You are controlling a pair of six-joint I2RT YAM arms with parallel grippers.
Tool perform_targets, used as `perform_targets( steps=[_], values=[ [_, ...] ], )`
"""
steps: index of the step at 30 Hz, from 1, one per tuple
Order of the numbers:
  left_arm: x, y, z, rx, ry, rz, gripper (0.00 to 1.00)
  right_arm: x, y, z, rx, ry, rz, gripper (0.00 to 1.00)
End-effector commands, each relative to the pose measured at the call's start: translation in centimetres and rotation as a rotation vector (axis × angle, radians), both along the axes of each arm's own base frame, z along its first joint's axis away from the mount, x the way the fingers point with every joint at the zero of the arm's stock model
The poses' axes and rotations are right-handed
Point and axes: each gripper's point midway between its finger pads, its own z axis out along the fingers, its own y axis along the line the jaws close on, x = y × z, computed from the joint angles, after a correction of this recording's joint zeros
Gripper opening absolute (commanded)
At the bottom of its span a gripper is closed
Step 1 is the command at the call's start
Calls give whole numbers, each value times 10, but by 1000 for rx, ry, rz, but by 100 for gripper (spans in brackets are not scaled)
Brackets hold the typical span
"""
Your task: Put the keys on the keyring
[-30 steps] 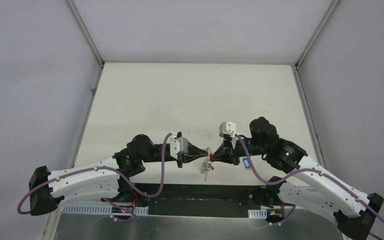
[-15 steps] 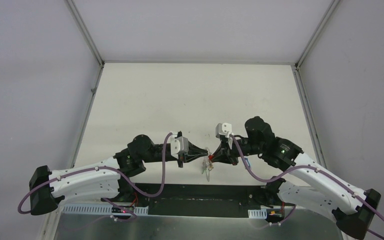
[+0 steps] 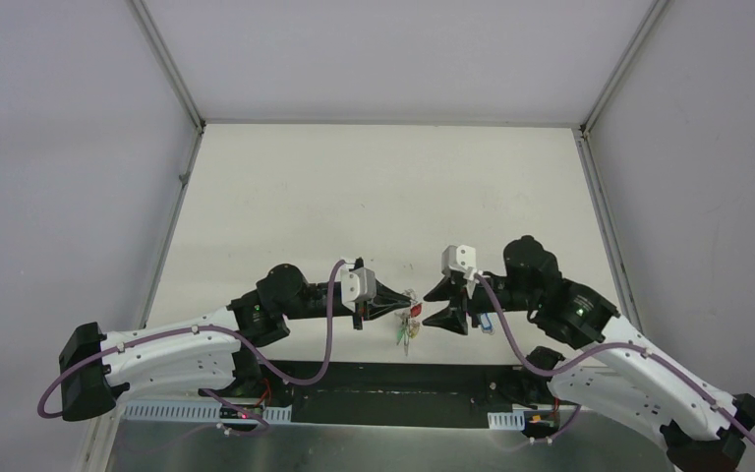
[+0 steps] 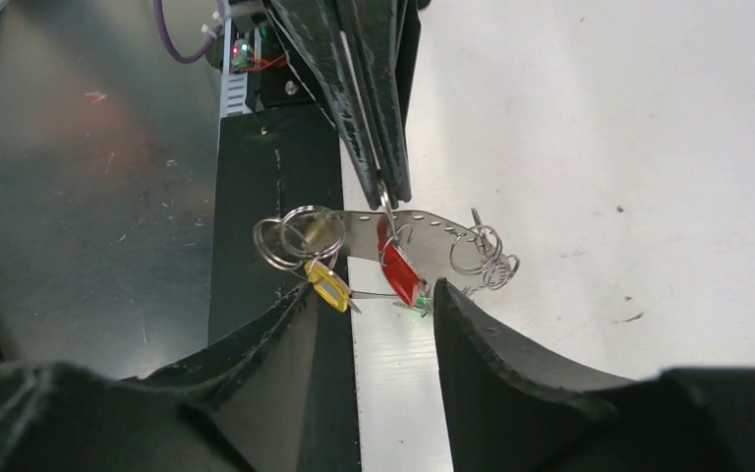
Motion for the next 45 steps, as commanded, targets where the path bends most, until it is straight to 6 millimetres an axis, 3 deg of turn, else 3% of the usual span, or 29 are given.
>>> perform_targets(
  steps=[1,8,19,32,33,37,40,42,45],
  values=[
    [-5,1,39,-104,-35,-11,0,2,0,41,138,-99,-21,50],
    [-6,1,41,-105,-33,-20,0,4,10,55,219,-123,-5,46],
    [-8,2,43,-111,-38,-23,0,15,23,41,175,-87,-5,46],
    [-8,4,44,-111,-42,-19,0,13,21,37,171,-83,-6,46],
    [-8,4,44,-112,-42,-19,0,9,20,38,173,-69,12,37],
    [-8,5,42,-104,-40,-17,0,6,18,41,183,-77,17,66],
    [-7,7,42,-100,-44,-11,0,5,17,43,192,-88,15,76],
    [-8,8,42,-99,-45,-10,0,6,16,44,194,-92,11,71],
    [-8,9,44,-103,-47,-9,0,5,17,43,197,-91,19,52]
  ],
)
